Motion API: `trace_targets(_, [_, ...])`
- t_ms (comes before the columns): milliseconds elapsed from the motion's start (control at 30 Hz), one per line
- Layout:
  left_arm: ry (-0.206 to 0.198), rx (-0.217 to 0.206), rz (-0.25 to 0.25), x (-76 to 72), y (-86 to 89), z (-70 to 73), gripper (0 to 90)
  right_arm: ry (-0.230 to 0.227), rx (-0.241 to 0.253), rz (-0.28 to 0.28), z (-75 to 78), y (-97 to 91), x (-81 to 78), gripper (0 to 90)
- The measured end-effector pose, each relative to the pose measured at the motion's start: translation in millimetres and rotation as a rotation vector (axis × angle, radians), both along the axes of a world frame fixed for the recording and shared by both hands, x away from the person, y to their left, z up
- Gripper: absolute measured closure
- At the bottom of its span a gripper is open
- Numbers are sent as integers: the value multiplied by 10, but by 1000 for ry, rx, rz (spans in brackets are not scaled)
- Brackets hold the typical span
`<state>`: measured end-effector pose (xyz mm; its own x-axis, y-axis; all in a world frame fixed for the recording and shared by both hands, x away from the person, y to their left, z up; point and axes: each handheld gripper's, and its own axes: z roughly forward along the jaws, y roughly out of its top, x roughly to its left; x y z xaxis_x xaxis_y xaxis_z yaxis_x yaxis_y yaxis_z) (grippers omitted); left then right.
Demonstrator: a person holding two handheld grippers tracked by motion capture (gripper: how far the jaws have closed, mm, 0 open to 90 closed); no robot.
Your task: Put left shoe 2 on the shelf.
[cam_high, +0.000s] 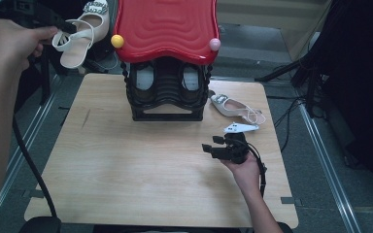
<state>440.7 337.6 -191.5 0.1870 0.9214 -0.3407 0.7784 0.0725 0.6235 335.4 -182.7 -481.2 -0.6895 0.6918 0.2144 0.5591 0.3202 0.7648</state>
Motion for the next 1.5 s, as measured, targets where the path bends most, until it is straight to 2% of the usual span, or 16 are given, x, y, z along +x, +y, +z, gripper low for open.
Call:
trace_targets(133, [-25,17,-14,-23,-70,210,841,0,-10,2,-4,3,-3,414])
trace_targets(300, [-55,20,-32,19,-269,460,840,2,-22,3,-9,20,-15,414])
trace_targets(467, [-63,6,-60,124,-505,556,840,6,-30,5,-7,23,-34,414])
trace_targets(667, [-53,-6,-81,335,-798,532,838,-7,-23,6,-4,0,-78,415])
trace_targets(800, [-43,-32,-95,466,-960,523,839,-14,-19,7,2,-19,-117,415])
trace_targets(900, [-55,-12,-100,530,-1092,562,838,-14,-17,4,-1,-43,-133,415])
trace_targets(1033, [-60,-9,-102,612,-1233,592,836,-16,-16,-7,-4,-80,-161,415])
trace_targets(1233, [-72,-4,-85,705,-1366,549,836,-21,-15,-22,3,-147,-215,416])
trace_targets(1300, [-85,19,-76,724,-1391,526,835,-23,-14,-25,0,-167,-222,415])
trace_targets(1467, [-84,17,-57,791,-1413,405,832,-21,-12,-36,-1,-193,-231,415])
trace_targets(1500, [-99,10,-49,787,-1411,386,831,-22,-12,-36,0,-193,-233,416])
